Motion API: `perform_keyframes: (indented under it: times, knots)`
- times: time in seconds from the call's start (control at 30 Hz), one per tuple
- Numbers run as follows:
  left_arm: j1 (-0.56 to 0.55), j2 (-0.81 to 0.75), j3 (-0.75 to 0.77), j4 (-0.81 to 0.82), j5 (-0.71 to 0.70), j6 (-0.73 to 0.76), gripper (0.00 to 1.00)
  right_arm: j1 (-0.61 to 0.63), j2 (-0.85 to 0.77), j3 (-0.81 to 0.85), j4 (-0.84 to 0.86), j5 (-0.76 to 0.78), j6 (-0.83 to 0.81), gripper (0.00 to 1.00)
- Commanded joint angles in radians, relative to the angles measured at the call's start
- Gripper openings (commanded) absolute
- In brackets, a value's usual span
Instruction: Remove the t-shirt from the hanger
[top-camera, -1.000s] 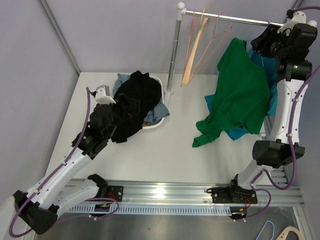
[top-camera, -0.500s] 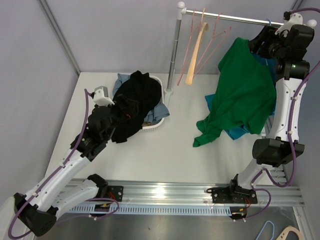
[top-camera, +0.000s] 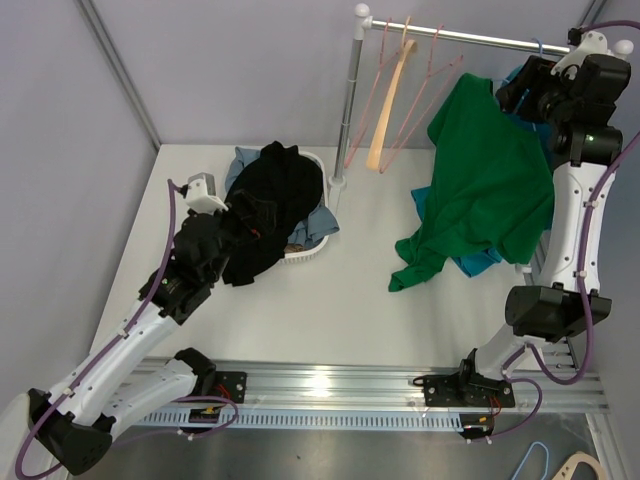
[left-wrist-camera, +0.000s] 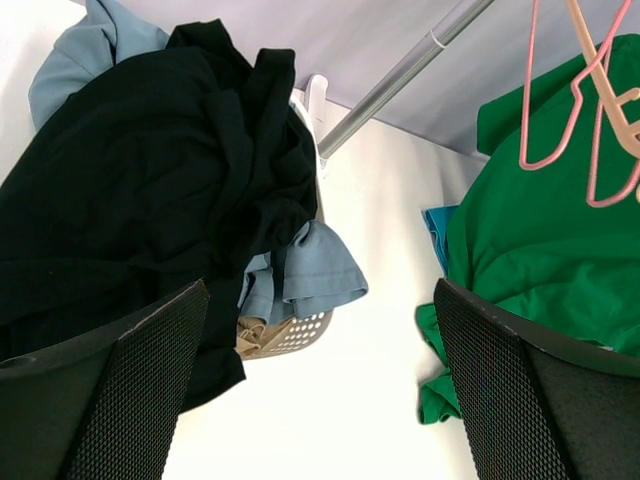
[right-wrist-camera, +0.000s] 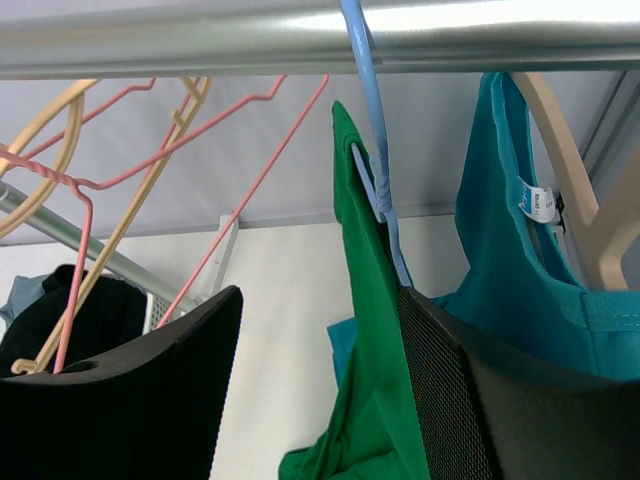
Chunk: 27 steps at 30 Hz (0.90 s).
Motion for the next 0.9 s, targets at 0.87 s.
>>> perform_keyframes:
  times: [0.87]
  knots:
    - [-0.020,0.039,0.047,0.051,-0.024,0.081,0.99,-0.005,0.178,0.225,0.020,0.015,-0.043,0.53]
